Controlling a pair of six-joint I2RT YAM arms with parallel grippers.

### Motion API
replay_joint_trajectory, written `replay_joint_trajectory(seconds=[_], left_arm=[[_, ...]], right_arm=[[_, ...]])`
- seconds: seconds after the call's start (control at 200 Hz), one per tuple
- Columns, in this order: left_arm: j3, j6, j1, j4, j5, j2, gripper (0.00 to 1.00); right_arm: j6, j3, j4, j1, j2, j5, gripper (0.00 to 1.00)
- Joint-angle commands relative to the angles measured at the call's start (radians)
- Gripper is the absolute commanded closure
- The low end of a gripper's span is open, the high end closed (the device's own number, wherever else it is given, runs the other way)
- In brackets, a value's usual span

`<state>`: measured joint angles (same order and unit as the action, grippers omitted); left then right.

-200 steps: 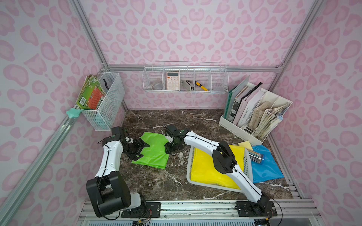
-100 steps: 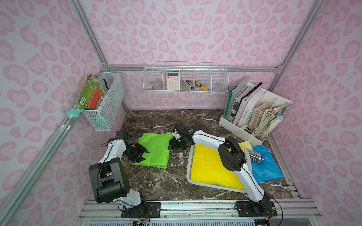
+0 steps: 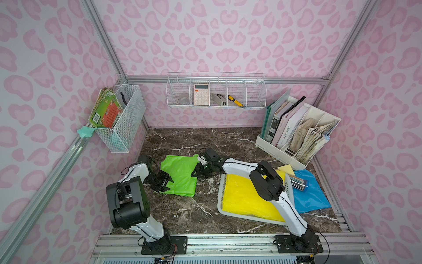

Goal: Put the folded raincoat in the basket
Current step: Pick up the raincoat from the center of the board.

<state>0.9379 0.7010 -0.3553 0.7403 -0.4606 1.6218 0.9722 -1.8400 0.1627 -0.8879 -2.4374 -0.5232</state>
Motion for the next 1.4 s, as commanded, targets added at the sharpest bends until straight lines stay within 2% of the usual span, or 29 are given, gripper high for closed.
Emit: replay_joint_trajectory(seconds=[0.0, 0.15, 0.295, 0.39, 0.46, 0.71, 0.84, 0.935, 1.075, 1.285, 1.395], left_arm=[[-0.002, -0.001, -0.001, -0.007, -0.025, -0.018, 0.53], [0.033, -0.020, -0.002, 0.004, -0.076, -0.064, 0.47], [0.096, -0.064, -0.002, 0.062, -0.045, -0.102, 0.35], [0.119, -0.080, -0.004, 0.091, -0.008, -0.109, 0.29], [0.116, -0.085, -0.004, 0.094, 0.001, -0.109, 0.26], [0.060, -0.059, -0.004, 0.068, 0.046, -0.069, 0.24], [0.059, -0.033, -0.002, -0.017, 0.044, -0.016, 0.24], [0.031, -0.005, 0.002, -0.126, -0.008, 0.015, 0.25], [0.004, 0.006, 0.012, -0.214, -0.011, 0.057, 0.30], [0.001, 0.029, 0.014, -0.323, -0.030, 0.156, 0.47], [-0.015, 0.035, 0.015, -0.355, -0.032, 0.163, 0.57]], right_arm=[[0.003, -0.007, 0.028, 0.004, -0.012, 0.017, 0.78], [-0.137, -0.088, 0.175, 0.028, -0.018, 0.033, 0.94], [-0.353, -0.259, 0.419, 0.075, -0.074, 0.008, 0.97], [-0.495, -0.438, 0.634, 0.089, -0.143, 0.076, 0.97], [-0.546, -0.528, 0.727, 0.097, -0.181, 0.119, 0.97], [-0.601, -0.521, 0.730, 0.110, -0.191, 0.103, 0.97], [-0.616, -0.521, 0.730, 0.118, -0.188, 0.095, 0.97], [-0.626, -0.522, 0.736, 0.119, -0.195, 0.091, 0.97], [-0.635, -0.521, 0.746, 0.118, -0.197, 0.091, 0.97], [-0.630, -0.522, 0.736, 0.119, -0.190, 0.086, 0.97], [-0.629, -0.522, 0.737, 0.118, -0.191, 0.080, 0.97]])
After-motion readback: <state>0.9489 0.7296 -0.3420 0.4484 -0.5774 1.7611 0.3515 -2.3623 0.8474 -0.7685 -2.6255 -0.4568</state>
